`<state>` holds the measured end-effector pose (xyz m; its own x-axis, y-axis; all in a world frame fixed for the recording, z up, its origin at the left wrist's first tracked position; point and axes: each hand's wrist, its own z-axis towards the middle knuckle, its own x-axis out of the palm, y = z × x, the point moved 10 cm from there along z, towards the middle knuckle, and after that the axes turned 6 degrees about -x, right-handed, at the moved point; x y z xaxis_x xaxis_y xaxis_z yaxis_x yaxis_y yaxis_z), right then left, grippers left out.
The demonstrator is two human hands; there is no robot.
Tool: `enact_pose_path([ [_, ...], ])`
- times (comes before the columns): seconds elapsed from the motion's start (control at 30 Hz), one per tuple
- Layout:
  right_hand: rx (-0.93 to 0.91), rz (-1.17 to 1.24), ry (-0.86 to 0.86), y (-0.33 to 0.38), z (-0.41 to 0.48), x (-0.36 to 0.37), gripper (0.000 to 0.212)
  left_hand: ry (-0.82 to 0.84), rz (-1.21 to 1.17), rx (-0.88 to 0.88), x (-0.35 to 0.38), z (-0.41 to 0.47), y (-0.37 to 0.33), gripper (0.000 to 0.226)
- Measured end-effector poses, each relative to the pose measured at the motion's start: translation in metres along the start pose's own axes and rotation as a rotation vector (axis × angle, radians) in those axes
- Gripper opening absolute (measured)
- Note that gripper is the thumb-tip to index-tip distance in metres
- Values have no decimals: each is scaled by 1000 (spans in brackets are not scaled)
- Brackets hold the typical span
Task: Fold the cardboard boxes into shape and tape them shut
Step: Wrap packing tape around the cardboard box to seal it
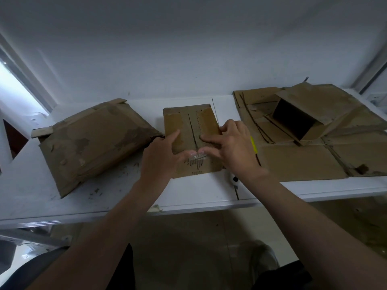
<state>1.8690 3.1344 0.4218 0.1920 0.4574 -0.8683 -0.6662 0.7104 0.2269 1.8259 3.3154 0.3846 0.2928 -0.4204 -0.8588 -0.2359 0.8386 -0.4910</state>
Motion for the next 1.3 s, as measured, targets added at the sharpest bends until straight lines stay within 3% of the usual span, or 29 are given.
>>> enact_pose_path([
  [0.07, -47, -40, 18, -1, -1, 2, 63, -15, 20, 29, -2, 0, 2, 91],
  [0.17, -41, 24, 68, -10, -4, 6, 58, 28, -246, -19, -2, -4, 18, 86],
  [0.27, 0, 163, 13, -24, -5, 2, 43, 68, -529, -76, -3, -4, 33, 70],
  [0.4, 54, 260, 46, -35, -7, 8, 46, 73, -642, -140, -4, -10, 44, 53],
  [0.63, 63, 266, 57, -37, -7, 17, 45, -236, -337, -144, -31, -22, 52, 22],
  [0.73, 71, 263, 34, -38, -8, 19, 45, -303, -309, -152, -36, -29, 47, 14],
  [1.0, 78, 251, -25, -36, -8, 16, 43, -294, -388, -221, -32, -34, 47, 12],
  [1.3, 77, 229, 19, -35, -8, 13, 42, -196, -404, -139, -31, -27, 48, 7],
])
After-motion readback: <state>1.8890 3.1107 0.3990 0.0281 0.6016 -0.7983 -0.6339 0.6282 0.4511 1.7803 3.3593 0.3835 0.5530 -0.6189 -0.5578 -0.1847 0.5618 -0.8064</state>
